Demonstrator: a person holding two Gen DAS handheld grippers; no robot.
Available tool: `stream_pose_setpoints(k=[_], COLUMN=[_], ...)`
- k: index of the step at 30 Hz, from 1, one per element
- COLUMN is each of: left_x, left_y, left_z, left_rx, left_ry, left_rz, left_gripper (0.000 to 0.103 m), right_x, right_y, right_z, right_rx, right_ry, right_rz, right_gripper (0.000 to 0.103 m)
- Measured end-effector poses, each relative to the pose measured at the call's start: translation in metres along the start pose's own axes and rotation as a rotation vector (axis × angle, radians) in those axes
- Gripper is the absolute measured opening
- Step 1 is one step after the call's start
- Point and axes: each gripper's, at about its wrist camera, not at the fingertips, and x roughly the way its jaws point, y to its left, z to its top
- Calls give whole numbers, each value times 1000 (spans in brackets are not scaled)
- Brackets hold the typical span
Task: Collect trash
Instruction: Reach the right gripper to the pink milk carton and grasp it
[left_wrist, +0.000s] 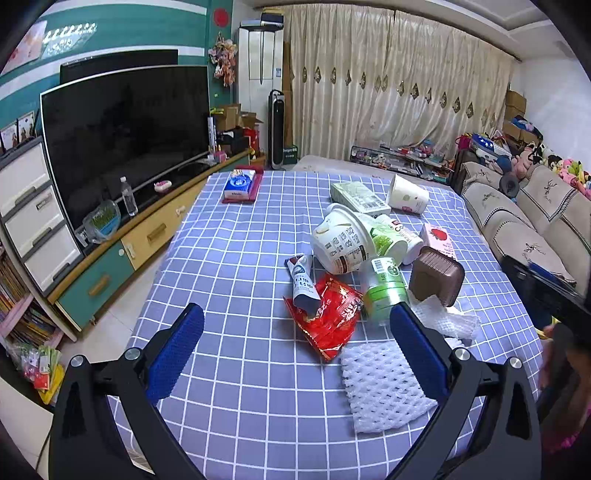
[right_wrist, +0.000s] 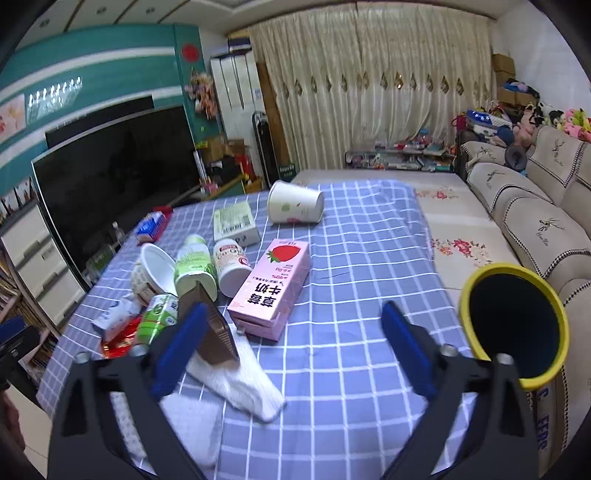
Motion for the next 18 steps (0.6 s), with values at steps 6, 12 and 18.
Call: stream_pose_setpoints(k=[6, 12, 18], left_x=[22, 39, 51], left_y=[8, 16, 19], left_z=[4, 11, 14], left_rx=[-12, -24, -33], left_ry=[27, 39, 49], left_rz=[0, 7, 4], left_gripper=[99, 99, 99], right_x=[59, 84, 109], right_y=[9, 22, 34], right_z=[5, 6, 2], right_rx=[-6, -25, -39], right_ry=[126, 175, 233], right_rz=[-28, -15, -27], right_gripper=[83, 83, 83])
